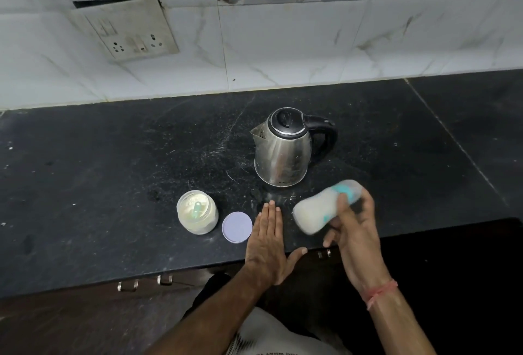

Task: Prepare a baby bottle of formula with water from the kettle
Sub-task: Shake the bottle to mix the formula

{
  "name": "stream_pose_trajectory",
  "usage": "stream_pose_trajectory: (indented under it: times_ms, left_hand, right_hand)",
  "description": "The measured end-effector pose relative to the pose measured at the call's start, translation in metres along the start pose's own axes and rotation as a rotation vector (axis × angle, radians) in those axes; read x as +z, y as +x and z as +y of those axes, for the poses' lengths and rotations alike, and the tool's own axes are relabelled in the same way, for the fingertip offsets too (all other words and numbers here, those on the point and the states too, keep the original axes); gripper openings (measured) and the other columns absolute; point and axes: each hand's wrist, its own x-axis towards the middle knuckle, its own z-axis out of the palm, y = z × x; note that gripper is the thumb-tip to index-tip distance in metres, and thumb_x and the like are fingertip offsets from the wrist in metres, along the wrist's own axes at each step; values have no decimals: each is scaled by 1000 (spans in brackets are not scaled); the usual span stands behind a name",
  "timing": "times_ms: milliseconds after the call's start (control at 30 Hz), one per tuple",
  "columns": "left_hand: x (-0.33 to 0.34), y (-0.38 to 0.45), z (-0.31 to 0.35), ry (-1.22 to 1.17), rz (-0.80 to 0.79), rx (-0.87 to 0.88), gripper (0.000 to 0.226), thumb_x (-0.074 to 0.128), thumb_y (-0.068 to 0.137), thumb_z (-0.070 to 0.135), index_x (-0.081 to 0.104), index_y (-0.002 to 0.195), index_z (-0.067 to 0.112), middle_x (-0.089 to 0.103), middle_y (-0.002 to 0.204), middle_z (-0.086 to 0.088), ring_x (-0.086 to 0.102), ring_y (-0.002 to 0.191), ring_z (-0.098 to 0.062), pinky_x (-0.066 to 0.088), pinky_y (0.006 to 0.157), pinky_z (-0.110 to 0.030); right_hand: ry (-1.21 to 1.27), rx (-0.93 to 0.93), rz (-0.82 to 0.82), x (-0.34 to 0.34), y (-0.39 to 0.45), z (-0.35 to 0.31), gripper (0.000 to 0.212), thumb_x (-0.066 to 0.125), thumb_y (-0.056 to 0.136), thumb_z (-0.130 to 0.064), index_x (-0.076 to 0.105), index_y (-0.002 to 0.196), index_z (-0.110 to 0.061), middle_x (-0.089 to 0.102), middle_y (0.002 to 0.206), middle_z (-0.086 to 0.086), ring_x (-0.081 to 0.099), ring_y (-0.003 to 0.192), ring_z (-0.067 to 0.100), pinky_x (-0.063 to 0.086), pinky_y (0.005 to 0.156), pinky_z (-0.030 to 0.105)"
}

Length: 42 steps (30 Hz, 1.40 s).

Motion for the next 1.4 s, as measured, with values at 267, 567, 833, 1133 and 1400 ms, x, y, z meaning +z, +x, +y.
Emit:
stream_pose_trajectory:
  times_ms: [267,567,833,1133,1400]
  left_hand:
    - [2,0,-1,16,6,6,117,17,106,86,-20,172,-3,-38,175,-22,-29,169,-39,-12,139,-50]
    - [0,0,1,39,-11,-7,117,14,105,87,-21,172,-3,-38,175,-23,-31,168,-39,-14,138,-50]
    - [1,2,1,48,-15,-11,115,20,107,82,-22,171,-3,-39,173,-24,-31,168,-40,-20,135,-49]
    - [5,4,1,32,-4,-7,115,16,106,85,-25,170,-2,-42,170,-22,-32,167,-39,-14,138,-51]
    - [1,2,2,49,-13,-4,116,9,104,86,-24,170,-3,-40,174,-23,-31,168,-39,-11,139,-51]
  right_hand:
    - [-59,-12,-96,2,-2,-4,59,70,100,-30,46,153,-34,78,120,12,70,82,24,54,44,28]
    - [-57,-24,-76,-2,-4,-4,57,71,101,-27,47,152,-36,78,123,13,71,90,24,52,44,28]
    - [-80,8,-83,5,-16,11,61,72,100,-24,45,153,-38,78,125,12,74,88,27,57,48,30]
    - [-58,59,-145,-7,1,-3,57,71,101,-32,49,153,-39,74,131,20,71,96,31,54,45,29]
    - [-27,15,-53,-15,3,0,54,68,102,-35,48,153,-36,73,128,20,72,94,27,55,47,28]
